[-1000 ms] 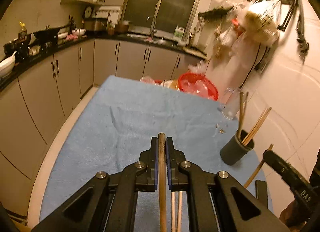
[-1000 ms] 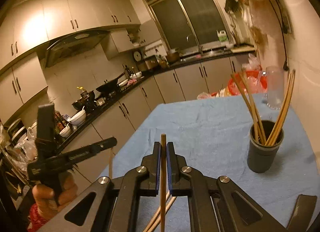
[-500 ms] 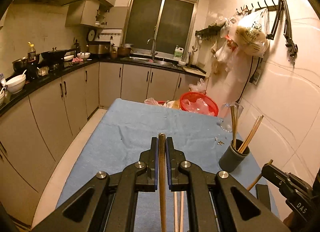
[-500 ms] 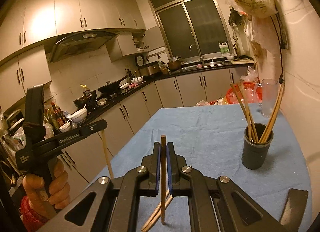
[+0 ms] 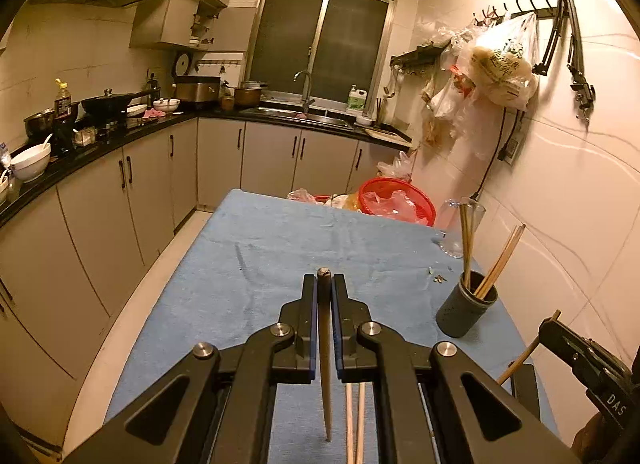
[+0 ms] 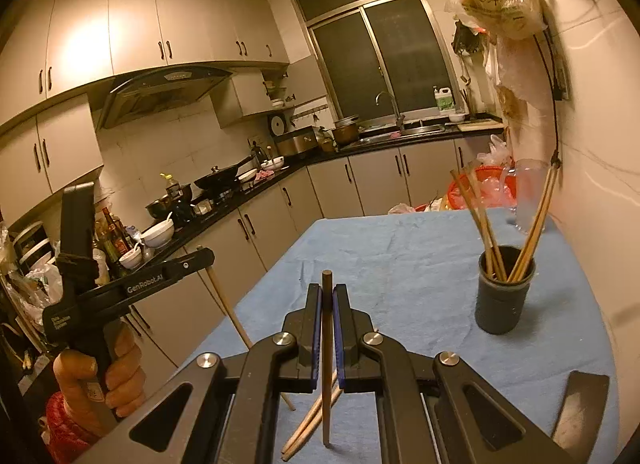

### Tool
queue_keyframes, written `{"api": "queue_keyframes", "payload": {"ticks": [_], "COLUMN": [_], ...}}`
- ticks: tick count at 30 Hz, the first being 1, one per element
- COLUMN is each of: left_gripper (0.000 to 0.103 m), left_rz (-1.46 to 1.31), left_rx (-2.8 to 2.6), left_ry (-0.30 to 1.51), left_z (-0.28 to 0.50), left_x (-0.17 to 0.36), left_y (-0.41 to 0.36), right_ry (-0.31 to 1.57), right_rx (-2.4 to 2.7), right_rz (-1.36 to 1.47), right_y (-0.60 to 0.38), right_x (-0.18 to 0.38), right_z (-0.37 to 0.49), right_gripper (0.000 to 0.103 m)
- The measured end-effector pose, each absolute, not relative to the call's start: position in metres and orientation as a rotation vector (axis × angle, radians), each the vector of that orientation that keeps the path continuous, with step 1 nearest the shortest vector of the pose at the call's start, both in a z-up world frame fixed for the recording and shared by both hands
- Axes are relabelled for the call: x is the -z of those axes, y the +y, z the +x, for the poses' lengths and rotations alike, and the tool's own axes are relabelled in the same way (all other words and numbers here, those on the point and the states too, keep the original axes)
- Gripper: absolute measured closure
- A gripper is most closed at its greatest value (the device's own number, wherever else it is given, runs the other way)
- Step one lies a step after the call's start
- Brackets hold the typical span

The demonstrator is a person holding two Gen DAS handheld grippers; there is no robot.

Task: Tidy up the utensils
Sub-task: 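Lift and carry both held chopsticks toward the black holder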

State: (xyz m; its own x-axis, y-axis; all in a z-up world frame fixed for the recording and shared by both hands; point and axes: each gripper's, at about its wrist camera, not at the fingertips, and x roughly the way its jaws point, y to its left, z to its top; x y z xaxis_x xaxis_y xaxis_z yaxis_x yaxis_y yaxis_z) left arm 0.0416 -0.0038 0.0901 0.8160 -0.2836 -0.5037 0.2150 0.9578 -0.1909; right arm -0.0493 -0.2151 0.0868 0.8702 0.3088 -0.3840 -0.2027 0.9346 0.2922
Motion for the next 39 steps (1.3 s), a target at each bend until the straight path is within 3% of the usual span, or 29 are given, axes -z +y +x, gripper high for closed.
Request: {"api": "queue_keyframes", "payload": {"ticks": [39], "left_gripper": [0.096], "left_rz": [-0.115], "left_rx": [0.377], "left_ry": [0.535], "left_z": [0.035], "left_x": [-0.130], "left_y": [-0.021], "right_ry": [0.380], "right_rx": [-0.174], "right_rz": [0.355], "right_y": [-0.287], "right_x": [-0.102], "right_z": [-0.052], "right_gripper": [0.097]}}
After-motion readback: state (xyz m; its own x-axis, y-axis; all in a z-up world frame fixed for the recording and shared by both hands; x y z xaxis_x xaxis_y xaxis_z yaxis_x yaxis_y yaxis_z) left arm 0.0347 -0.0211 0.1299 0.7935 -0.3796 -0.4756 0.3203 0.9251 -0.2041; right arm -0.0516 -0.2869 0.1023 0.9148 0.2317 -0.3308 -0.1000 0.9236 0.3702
